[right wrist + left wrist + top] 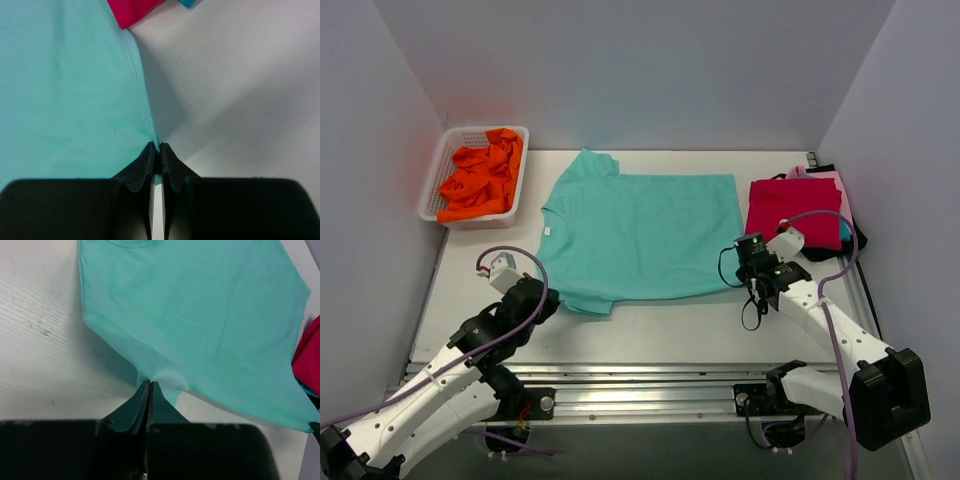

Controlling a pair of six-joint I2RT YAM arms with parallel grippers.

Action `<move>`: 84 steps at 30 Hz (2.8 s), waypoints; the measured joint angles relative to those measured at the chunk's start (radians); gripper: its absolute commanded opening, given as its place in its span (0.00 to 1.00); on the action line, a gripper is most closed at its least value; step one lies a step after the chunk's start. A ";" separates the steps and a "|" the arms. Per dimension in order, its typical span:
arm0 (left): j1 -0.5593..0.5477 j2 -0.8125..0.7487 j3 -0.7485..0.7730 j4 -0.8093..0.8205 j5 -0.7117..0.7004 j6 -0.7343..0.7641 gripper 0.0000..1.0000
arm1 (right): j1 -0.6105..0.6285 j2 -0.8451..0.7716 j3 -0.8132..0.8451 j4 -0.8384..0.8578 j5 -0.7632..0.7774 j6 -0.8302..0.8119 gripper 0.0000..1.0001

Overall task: Fold and stack the t-shirts
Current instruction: Grap the side of the flattened tshirt closest away from the robot with both arms, then fold the flattened tshirt in 1/3 of the way

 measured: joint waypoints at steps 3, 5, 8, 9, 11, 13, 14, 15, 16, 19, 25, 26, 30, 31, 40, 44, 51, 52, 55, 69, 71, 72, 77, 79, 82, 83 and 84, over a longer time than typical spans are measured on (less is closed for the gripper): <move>0.002 0.033 0.046 -0.007 0.000 0.017 0.02 | 0.000 0.016 0.038 0.000 0.012 -0.012 0.00; 0.008 0.066 0.075 -0.008 -0.002 0.026 0.02 | 0.000 0.042 0.062 0.004 0.018 -0.023 0.00; 0.019 0.126 0.124 -0.006 -0.004 0.043 0.02 | 0.000 0.091 0.093 0.010 0.026 -0.037 0.00; 0.023 0.143 0.137 -0.003 -0.005 0.048 0.02 | 0.000 0.108 0.104 0.011 0.028 -0.042 0.00; 0.031 0.174 0.159 0.006 -0.006 0.061 0.02 | 0.000 0.130 0.121 0.013 0.031 -0.051 0.00; 0.047 0.206 0.179 0.020 -0.006 0.074 0.02 | 0.000 0.147 0.141 0.016 0.035 -0.061 0.00; 0.063 0.227 0.190 0.036 -0.003 0.084 0.02 | -0.002 0.158 0.155 0.017 0.037 -0.064 0.00; 0.081 0.245 0.197 0.051 0.002 0.094 0.02 | -0.004 0.171 0.171 0.019 0.039 -0.070 0.00; 0.109 0.266 0.204 0.070 0.018 0.105 0.02 | -0.008 0.185 0.189 0.024 0.039 -0.077 0.00; 0.210 0.355 0.222 0.170 0.090 0.148 0.03 | -0.039 0.286 0.289 0.035 0.038 -0.087 0.00; 0.478 0.919 0.545 0.308 0.304 0.282 0.94 | -0.130 0.724 0.718 0.019 0.019 -0.090 0.82; 0.499 1.032 0.649 0.315 0.337 0.304 0.94 | -0.143 0.821 0.822 0.011 0.008 -0.095 1.00; 0.552 1.407 1.070 0.290 0.431 0.388 0.94 | -0.175 1.141 1.209 -0.065 0.002 -0.108 1.00; 0.561 1.453 1.127 0.286 0.447 0.409 0.94 | -0.181 1.180 1.245 -0.085 0.002 -0.106 1.00; 0.580 1.346 1.143 0.218 0.468 0.488 0.94 | -0.162 1.053 1.152 -0.161 0.039 -0.111 1.00; 0.576 1.228 1.081 0.220 0.451 0.493 0.94 | -0.136 0.878 1.010 -0.128 0.068 -0.114 1.00; 0.469 0.904 0.682 0.188 0.347 0.463 0.94 | -0.063 0.554 0.583 -0.005 0.087 -0.113 1.00; 0.436 0.855 0.620 0.181 0.330 0.453 0.94 | -0.056 0.523 0.510 0.012 0.083 -0.114 1.00; 0.346 0.711 0.443 0.174 0.296 0.409 0.94 | -0.055 0.496 0.369 0.045 0.055 -0.117 1.00; 0.343 0.698 0.154 0.248 0.243 0.271 0.94 | -0.055 0.577 0.295 0.146 0.019 -0.121 1.00; 0.348 0.743 0.154 0.275 0.243 0.266 0.94 | -0.056 0.605 0.306 0.152 0.019 -0.121 1.00; 0.352 0.761 0.154 0.285 0.243 0.264 0.94 | -0.058 0.620 0.311 0.152 0.019 -0.122 1.00; 0.372 0.806 0.161 0.341 0.237 0.251 0.94 | -0.097 0.688 0.346 0.180 0.021 -0.124 1.00; 0.378 0.824 0.172 0.353 0.230 0.248 0.94 | -0.116 0.703 0.360 0.193 0.024 -0.125 0.94; 0.384 0.849 0.190 0.371 0.217 0.244 0.99 | -0.137 0.720 0.372 0.219 0.027 -0.124 0.80; 0.386 0.856 0.195 0.378 0.213 0.243 0.91 | -0.142 0.722 0.372 0.226 0.027 -0.124 0.74; 0.389 0.863 0.200 0.382 0.208 0.240 0.85 | -0.147 0.722 0.372 0.231 0.028 -0.126 0.57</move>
